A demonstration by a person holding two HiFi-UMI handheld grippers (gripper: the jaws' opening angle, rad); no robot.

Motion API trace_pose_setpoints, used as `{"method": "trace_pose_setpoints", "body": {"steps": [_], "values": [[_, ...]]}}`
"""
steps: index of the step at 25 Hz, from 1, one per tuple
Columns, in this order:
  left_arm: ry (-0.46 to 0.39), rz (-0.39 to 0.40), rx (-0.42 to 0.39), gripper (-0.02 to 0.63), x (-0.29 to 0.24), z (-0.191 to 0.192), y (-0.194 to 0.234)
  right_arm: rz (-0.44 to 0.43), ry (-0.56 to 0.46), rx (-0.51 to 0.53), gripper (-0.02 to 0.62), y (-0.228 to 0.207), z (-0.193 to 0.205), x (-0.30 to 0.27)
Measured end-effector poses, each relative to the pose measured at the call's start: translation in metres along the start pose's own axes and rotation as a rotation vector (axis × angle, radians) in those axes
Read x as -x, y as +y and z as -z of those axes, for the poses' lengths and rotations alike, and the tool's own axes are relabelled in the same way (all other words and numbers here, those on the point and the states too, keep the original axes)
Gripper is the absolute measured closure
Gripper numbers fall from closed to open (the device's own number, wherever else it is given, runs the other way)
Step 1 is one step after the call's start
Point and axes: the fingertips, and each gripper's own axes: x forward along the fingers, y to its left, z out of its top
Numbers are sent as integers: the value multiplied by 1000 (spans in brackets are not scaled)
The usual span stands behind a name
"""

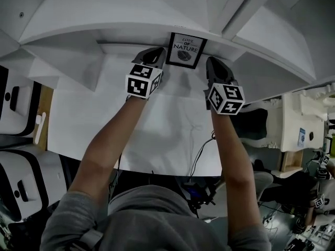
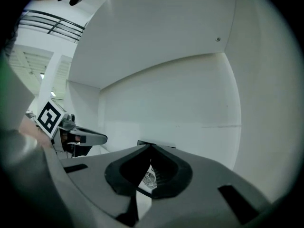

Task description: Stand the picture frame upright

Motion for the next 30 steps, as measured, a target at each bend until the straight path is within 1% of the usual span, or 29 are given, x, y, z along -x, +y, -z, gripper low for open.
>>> {"method": "trace_pose_setpoints", "body": {"steps": [3,6,9,13,15,18,24,28,30], "values": [[-23,8,-3,600,16,-9,-4,-19,-9,11,569,6,-12,13],[-43,18,9,600,32,-16,-9,-30,-21,-11,569,11,-21,31],[-62,30,37,600,48,-20,-12,-39,-23,-13,569,18,-26,49],[-94,40,97,600,70,-24,-16,-46,-33,35,569,30,-35,75],[-102,45,85,600,81,-26,-19,-46,-37,40,569,34,-37,88],[-105,57,51,600,99,-28,-21,-49,-45,21,569,38,-42,103],[-113,67,78,600,132,-27,-20,-52,-71,-6,569,43,-53,137],[-91,116,94,600,148,-19,-32,-59,-59,21,569,47,-54,160],[-90,124,90,600,156,-17,-36,-59,-56,19,569,48,-57,170]]}}
